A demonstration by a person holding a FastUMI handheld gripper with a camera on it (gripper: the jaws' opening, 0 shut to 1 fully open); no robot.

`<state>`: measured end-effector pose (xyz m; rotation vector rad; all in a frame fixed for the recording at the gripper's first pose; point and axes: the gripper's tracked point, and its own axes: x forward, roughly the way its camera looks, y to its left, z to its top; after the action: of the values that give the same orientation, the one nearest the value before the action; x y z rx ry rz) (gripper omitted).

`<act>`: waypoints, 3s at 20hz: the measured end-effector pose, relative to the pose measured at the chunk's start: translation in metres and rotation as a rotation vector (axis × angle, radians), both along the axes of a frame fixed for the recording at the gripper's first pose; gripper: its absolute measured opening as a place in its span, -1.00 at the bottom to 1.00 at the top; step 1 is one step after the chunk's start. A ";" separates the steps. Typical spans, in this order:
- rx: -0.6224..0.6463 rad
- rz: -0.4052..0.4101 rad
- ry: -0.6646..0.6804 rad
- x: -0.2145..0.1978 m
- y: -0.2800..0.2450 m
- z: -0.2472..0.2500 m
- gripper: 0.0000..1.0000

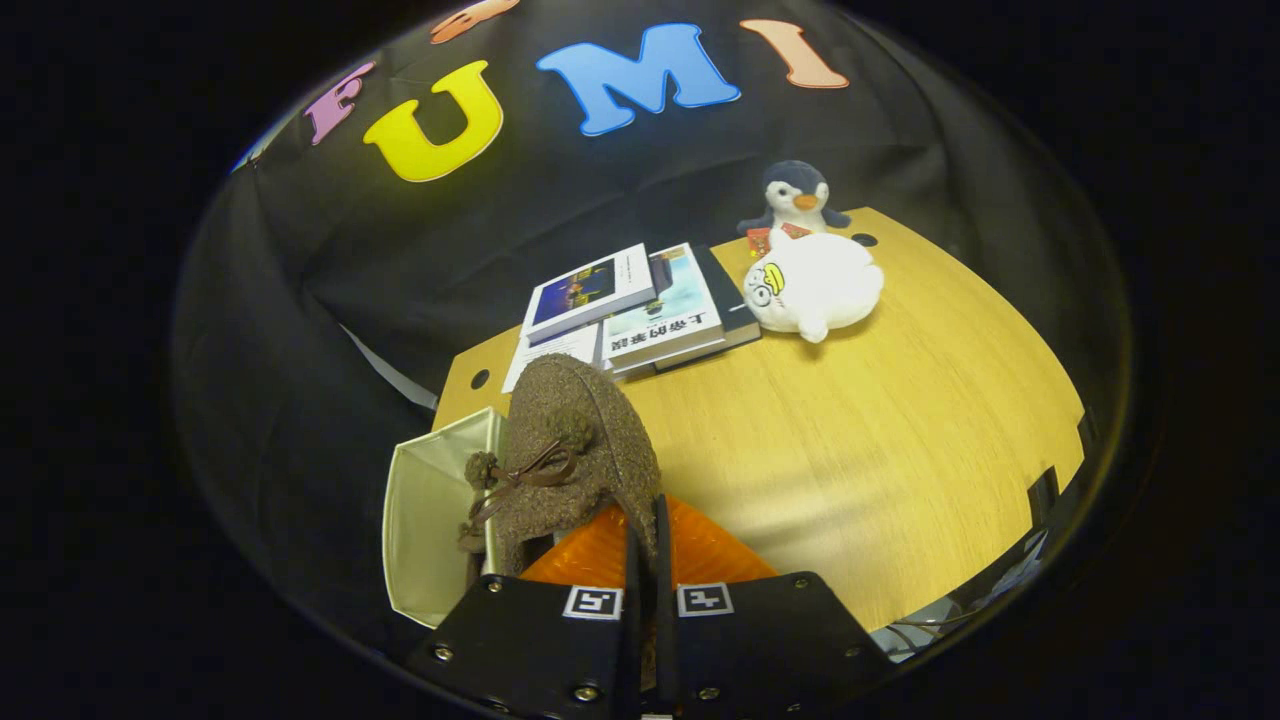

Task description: Open the storage box then place both shoes into the box .Put the left shoe in first, then the right shoe, with the right side of both shoes facing outward in a uniform manner.

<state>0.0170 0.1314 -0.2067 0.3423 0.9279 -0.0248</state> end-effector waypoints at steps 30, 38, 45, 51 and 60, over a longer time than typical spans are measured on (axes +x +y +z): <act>0.006 0.185 -0.127 0.006 0.152 0.011 0.95; -0.107 0.260 -0.364 0.003 0.067 0.094 0.95; -0.197 0.182 -0.525 -0.003 -0.034 0.148 0.95; -0.230 0.110 -0.632 -0.022 -0.105 0.180 0.95; -0.335 0.046 -0.792 -0.045 -0.165 0.217 0.95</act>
<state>-0.0279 -0.0341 0.0104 0.0022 0.1372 -0.0008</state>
